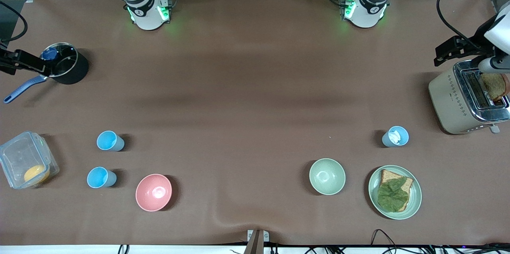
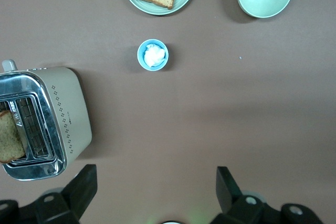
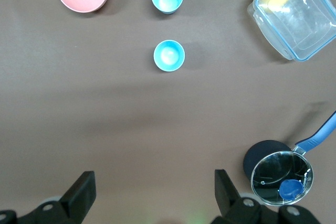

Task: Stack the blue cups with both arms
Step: 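Reach the right gripper toward a blue cup while the left gripper reaches another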

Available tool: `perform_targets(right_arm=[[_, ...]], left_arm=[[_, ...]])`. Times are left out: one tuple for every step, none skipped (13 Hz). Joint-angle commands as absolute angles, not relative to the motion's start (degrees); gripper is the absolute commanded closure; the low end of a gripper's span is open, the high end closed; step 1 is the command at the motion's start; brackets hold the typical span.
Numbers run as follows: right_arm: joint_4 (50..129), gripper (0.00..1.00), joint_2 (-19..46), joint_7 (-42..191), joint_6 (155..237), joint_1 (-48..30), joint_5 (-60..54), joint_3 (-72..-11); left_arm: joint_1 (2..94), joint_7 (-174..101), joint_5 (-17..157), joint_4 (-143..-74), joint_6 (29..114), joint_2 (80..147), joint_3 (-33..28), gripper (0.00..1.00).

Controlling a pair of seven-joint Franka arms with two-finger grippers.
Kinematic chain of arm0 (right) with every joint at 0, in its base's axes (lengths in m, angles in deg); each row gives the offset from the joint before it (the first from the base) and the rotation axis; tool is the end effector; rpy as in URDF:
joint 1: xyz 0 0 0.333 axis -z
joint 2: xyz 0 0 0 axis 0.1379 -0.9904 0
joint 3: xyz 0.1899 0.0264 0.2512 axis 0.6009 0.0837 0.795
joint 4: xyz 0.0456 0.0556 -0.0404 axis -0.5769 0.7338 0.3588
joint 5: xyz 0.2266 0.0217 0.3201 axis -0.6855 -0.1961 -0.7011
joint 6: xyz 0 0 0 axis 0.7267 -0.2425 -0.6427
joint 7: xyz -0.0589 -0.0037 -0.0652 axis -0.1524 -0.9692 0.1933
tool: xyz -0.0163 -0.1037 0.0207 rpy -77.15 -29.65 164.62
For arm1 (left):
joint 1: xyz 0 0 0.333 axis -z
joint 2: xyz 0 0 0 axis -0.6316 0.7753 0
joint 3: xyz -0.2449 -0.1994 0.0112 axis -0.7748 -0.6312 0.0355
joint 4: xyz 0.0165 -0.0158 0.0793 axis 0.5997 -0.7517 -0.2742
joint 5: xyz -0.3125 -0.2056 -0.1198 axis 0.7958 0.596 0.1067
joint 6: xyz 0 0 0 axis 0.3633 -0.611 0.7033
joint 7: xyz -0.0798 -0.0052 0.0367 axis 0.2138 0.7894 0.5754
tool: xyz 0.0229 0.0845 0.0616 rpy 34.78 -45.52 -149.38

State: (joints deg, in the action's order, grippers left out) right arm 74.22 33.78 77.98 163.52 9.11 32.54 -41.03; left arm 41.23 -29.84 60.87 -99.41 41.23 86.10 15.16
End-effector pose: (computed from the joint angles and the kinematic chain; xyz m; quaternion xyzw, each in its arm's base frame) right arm 0.5581 -0.0533 0.6286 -0.9983 0.0388 0.0411 0.0138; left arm 0.5375 -0.0263 0.6297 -0.9994 0.0265 0.0210 0.0020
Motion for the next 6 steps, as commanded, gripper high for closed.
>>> perform_targets(right_arm=[[76.25, 0.0, 35.59, 78.21, 164.86, 10.3, 32.19, -39.95], [76.25, 0.0, 35.42, 78.13, 165.04, 10.3, 32.28, -39.95], [76.25, 0.0, 35.15, 78.13, 165.04, 10.3, 32.28, -40.04], [76.25, 0.0, 35.06, 78.13, 165.22, 10.3, 32.28, -40.04], [76.25, 0.0, 34.89, 78.13, 165.48, 10.3, 32.28, -40.04], [76.25, 0.0, 34.63, 78.13, 165.57, 10.3, 32.28, -40.04]], left_arm=[[41.72, -28.83, 61.38, -98.75, 40.02, 86.03, 16.02, 0.0], [41.37, -28.74, 61.38, -98.66, 40.02, 86.46, 15.84, 0.0], [41.54, -28.82, 61.38, -98.58, 40.02, 86.99, 15.84, 0.0], [41.45, -28.39, 60.34, -96.14, 40.02, 88.48, 15.84, 0.0], [41.28, -28.21, 59.63, -93.51, 40.02, 91.45, 15.75, 0.0], [41.1, -27.77, 59.71, -93.74, 40.02, 92.61, 15.75, 0.0]])
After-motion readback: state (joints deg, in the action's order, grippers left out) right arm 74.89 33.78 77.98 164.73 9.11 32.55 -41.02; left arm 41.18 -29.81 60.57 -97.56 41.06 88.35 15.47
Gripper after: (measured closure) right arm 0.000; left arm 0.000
